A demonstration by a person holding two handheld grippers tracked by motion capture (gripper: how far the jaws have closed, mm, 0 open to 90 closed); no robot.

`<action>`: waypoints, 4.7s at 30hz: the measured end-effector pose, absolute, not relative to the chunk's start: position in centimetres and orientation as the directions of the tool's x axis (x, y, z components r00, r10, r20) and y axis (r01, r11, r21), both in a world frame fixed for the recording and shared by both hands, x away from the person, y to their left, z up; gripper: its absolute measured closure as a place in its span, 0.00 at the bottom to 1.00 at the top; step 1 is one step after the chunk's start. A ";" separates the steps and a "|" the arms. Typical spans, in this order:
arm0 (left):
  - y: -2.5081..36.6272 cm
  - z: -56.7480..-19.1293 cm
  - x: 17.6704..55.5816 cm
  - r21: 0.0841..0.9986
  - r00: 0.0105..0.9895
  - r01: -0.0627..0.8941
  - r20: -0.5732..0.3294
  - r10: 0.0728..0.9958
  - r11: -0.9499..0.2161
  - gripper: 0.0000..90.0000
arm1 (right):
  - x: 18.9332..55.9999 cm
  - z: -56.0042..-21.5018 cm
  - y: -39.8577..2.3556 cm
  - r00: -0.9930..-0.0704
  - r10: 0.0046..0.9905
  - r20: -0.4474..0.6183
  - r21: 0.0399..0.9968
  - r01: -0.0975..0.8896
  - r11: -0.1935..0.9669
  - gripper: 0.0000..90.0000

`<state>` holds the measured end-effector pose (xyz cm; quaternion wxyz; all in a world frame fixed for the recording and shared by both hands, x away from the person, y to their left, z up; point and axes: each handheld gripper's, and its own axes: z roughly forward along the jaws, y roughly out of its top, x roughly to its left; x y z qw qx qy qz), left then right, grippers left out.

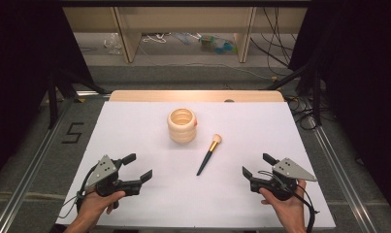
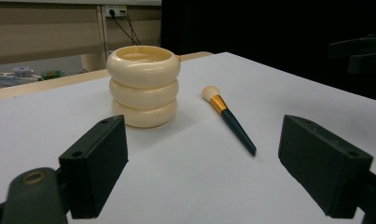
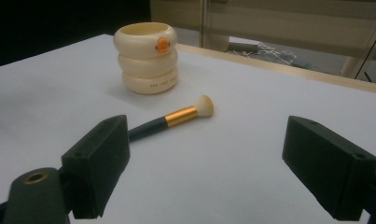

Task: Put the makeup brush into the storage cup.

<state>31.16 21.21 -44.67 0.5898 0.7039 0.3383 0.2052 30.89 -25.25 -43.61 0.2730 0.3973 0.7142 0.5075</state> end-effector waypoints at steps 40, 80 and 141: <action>21.1 -44.8 31.4 0.965 0.679 0.253 -0.125 0.723 -0.071 0.17 | 36.2 -42.4 -20.5 -0.627 0.779 0.020 0.857 0.412 0.310 0.19; 21.1 -44.8 31.5 0.962 0.672 0.269 -0.152 0.724 -0.048 0.17 | 45.1 -44.3 -12.3 -0.564 0.825 -0.019 0.582 0.665 0.468 0.18; 21.2 -44.8 31.6 0.963 0.687 0.262 -0.145 0.712 -0.057 0.18 | 47.6 -46.6 -11.8 -0.588 0.809 -0.004 0.417 0.734 0.536 0.56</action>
